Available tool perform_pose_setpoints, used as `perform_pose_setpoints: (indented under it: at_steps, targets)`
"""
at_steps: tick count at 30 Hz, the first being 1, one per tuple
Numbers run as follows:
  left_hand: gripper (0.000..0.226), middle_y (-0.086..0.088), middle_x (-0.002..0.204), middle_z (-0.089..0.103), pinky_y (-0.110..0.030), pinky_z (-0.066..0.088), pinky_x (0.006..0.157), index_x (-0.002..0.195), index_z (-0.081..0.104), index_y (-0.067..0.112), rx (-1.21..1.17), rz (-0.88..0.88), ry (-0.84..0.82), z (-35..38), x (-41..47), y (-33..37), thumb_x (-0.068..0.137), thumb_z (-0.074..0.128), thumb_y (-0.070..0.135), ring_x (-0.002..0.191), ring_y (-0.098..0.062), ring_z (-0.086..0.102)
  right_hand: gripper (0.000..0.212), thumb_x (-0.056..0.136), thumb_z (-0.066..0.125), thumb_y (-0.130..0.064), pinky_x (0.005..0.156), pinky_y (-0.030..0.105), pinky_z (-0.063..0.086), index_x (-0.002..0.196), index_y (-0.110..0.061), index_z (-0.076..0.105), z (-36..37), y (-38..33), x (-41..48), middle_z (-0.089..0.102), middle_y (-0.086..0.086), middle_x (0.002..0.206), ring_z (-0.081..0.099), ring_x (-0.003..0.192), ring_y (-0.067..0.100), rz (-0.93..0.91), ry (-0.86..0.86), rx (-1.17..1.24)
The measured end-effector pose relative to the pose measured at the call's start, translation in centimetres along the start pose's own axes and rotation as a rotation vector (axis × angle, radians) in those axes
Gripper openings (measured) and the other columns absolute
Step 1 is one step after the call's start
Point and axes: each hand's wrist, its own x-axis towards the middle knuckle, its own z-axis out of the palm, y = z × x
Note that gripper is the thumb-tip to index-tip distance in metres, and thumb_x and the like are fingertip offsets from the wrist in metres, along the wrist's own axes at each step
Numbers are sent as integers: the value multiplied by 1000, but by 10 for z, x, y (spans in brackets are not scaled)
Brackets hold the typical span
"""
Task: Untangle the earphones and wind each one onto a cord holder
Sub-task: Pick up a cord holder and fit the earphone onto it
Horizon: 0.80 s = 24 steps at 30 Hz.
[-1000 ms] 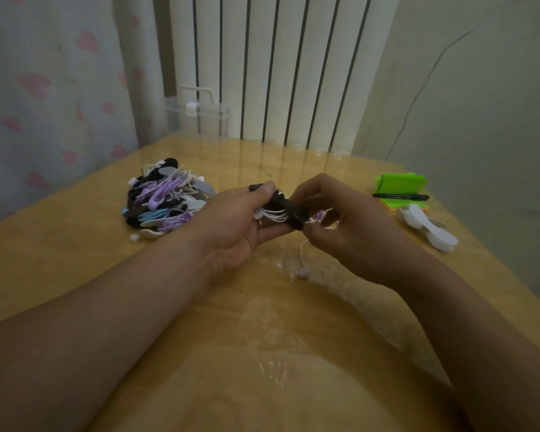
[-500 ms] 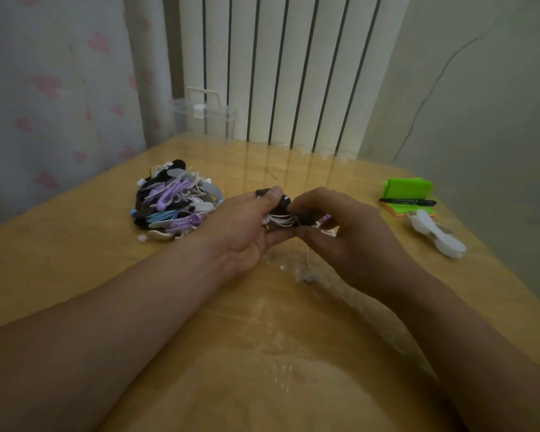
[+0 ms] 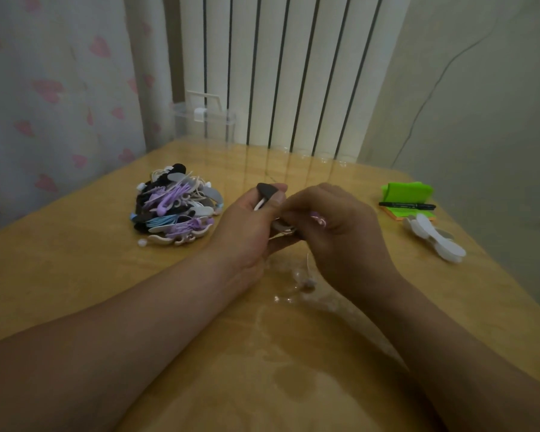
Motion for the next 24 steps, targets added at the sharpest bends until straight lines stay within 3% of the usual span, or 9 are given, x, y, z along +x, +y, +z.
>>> perform_pose_setpoints:
  at_steps: [2,5,10,16,20,24]
  targets:
    - [27,-16,129,69,-50,63,87,132,63,14,-2,16,-47,0,0,-1,108,54,21,114,-31,72,9,97,69,-8,71,16,53,101,-14,74,-7,-5,2,74,-7,87,71,86,8,278,54,400]
    - [29,-18,130,67,-55,60,94,136,59,10,88,41,-142,2,-2,-5,110,51,19,117,-32,70,6,98,68,-13,70,14,55,101,-14,73,-15,3,3,76,-8,89,73,86,5,450,88,512]
    - [33,-21,133,64,-51,59,97,141,54,3,196,90,-225,3,-3,-7,109,48,7,120,-32,69,3,98,70,-15,77,27,62,99,-13,72,-20,9,1,76,-1,88,74,85,12,485,96,513]
    - [34,-18,131,66,-48,59,99,138,56,6,309,167,-276,1,-5,-2,105,46,0,119,-29,70,4,98,70,-18,76,26,60,98,-14,70,-19,5,2,75,0,90,73,88,16,503,84,581]
    - [39,-19,134,63,-50,58,99,140,56,8,329,174,-272,-1,-4,-2,102,54,14,123,-32,67,5,99,67,-16,72,20,57,98,-11,69,-19,9,3,76,-2,90,73,89,16,618,21,717]
    - [33,-16,133,65,-48,60,97,140,58,12,367,178,-252,-1,-4,-3,108,54,13,120,-32,68,11,99,67,-17,85,41,59,89,-13,67,-18,13,4,75,3,92,72,98,27,708,-1,746]
